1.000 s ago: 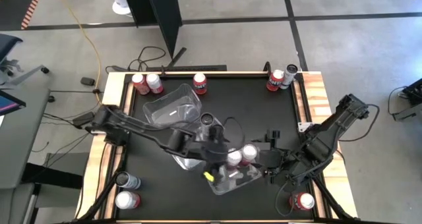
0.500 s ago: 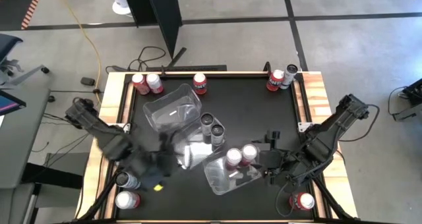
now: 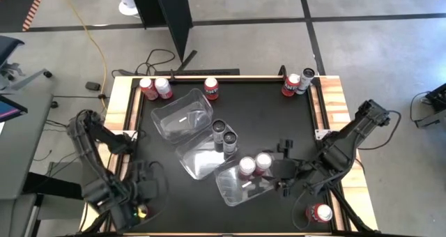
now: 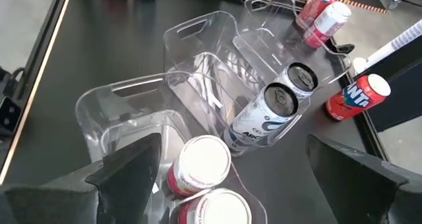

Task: Sort soda cans
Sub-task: Put the bottom white soda can in the center transparent bin

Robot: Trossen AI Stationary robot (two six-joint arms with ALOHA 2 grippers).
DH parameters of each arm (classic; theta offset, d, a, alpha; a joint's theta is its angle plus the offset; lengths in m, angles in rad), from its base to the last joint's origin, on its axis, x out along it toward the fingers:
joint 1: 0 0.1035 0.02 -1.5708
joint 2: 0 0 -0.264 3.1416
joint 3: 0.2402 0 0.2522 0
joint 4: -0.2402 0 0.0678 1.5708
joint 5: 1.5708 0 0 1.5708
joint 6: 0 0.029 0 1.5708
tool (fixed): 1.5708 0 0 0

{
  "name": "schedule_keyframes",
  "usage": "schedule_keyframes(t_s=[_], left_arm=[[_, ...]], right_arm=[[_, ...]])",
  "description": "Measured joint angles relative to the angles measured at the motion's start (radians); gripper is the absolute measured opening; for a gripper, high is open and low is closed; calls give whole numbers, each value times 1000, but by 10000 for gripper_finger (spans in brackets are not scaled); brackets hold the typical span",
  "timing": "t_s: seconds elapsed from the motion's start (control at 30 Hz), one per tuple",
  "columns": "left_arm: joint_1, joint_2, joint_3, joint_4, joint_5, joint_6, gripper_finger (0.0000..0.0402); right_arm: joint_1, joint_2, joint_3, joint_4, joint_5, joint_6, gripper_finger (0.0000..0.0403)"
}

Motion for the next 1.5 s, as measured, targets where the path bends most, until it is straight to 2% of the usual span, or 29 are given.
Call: schedule_keyframes(t_s=[0.1, 0.33, 0.43, 0.5, 0.6, 0.7, 0.9, 1.13, 1.27, 1.5], left_arm=[[-46, -1, -1, -9, 79, -92, 109], [-119, -2, -2, -8, 127, -262, 264], [-126, -2, -39, -7, 156, -346, 303], [-127, -2, -92, -9, 217, -400, 320], [-128, -2, -173, -10, 322, -467, 330], [-133, -3, -206, -11, 345, -516, 332], [-173, -43, -206, -9, 295, -629, 332], [-233, -86, -302, -10, 278, -791, 332], [-243, -114, -324, -9, 201, -847, 332], [-244, -168, -400, 58, 194, -886, 332]], right_arm=[[-10, 6, 0, 7, 11, -2, 395], [-34, 62, 0, 54, 26, -120, 395], [-47, 86, 0, 70, 25, -155, 395], [-56, 102, 0, 85, 25, -162, 395], [-65, 130, 0, 101, 25, -182, 395], [-73, 154, 0, 122, 25, -228, 395], [-98, 172, 0, 144, 24, -260, 395], [-103, 180, 0, 148, 23, -274, 395], [-103, 180, 0, 149, 23, -281, 395], [-101, 180, 0, 148, 22, -279, 395]])
